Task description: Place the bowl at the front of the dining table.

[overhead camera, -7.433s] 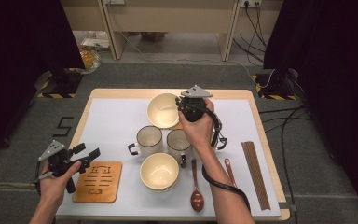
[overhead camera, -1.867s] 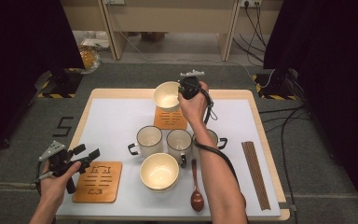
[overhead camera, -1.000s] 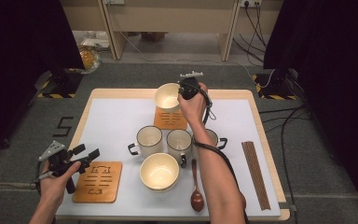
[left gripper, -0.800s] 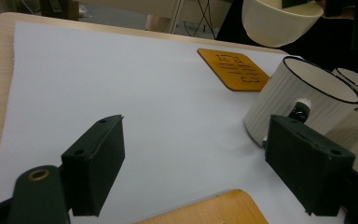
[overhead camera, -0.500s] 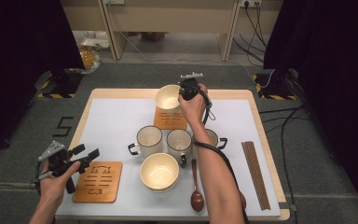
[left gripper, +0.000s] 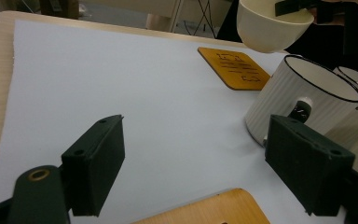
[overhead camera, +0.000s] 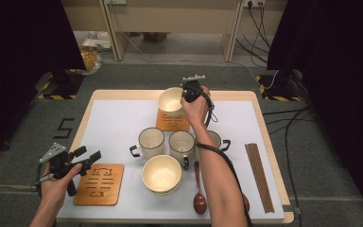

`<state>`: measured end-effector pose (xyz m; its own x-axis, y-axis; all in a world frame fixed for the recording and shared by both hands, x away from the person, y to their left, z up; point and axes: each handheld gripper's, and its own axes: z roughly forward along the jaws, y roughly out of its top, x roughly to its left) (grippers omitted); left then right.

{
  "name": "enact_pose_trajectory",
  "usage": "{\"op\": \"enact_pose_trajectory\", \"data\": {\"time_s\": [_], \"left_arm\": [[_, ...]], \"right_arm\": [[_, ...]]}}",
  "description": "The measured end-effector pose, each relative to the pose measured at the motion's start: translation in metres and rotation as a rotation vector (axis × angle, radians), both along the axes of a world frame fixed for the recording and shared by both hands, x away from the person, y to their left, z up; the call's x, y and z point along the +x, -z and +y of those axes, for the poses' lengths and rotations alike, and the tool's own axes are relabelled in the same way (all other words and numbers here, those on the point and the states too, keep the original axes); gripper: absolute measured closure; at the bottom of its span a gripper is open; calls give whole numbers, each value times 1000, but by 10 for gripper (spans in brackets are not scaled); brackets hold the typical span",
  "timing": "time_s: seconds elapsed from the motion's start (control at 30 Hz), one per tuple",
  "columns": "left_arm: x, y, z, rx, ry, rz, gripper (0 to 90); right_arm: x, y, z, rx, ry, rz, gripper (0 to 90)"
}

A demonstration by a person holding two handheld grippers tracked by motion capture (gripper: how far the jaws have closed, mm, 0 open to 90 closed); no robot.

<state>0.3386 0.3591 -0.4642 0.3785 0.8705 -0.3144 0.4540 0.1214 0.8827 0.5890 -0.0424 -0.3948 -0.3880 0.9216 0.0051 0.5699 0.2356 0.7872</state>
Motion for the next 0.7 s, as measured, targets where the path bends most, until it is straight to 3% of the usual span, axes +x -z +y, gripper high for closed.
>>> {"op": "enact_pose_trajectory", "data": {"time_s": [0.7], "left_arm": [[1,2,-1,0,1,6,192]], "right_arm": [[6,12,2,-13,4,34,832]]}}
